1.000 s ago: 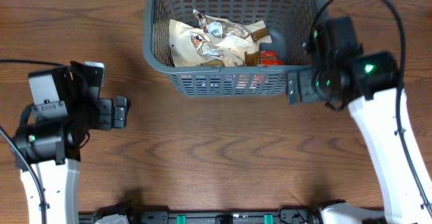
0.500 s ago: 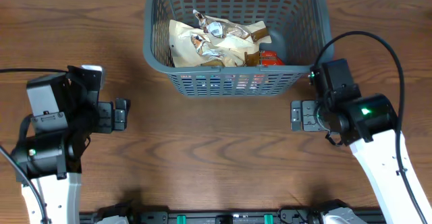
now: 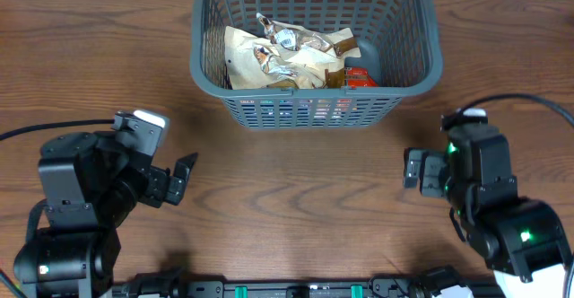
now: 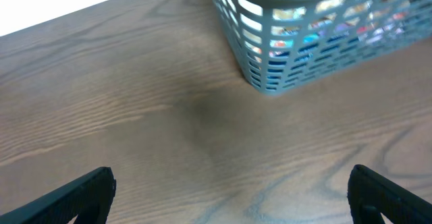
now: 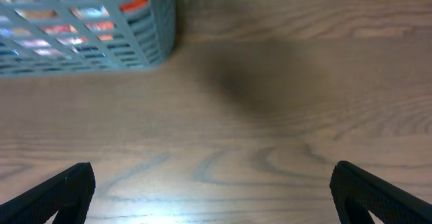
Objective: Pack container
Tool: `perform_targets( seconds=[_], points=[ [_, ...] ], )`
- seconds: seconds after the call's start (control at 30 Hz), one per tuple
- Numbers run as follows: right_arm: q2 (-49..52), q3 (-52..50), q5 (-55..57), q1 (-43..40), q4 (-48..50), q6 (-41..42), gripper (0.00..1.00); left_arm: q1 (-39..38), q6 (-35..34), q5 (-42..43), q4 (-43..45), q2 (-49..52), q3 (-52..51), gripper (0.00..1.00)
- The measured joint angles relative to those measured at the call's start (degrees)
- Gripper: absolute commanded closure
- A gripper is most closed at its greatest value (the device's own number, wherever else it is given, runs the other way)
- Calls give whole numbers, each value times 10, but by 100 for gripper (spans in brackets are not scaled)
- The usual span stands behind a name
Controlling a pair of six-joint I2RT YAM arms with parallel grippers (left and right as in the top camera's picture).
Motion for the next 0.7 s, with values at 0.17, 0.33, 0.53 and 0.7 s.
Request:
perform_targets(
  seconds=[0.17,0.33,0.53,0.7],
  points=[
    [-10,-14,1,0,-3,0,1,-2,4,0,-2,0,-1,1],
    [-10,-14,2,0,-3,0,1,-2,5,0,-1,0,-1,1],
    [-10,-14,2,0,-3,0,1,-2,5,0,-2,0,-1,1],
    [-10,-14,2,0,-3,0,1,-2,5,0,-1,0,-1,1]
  ],
)
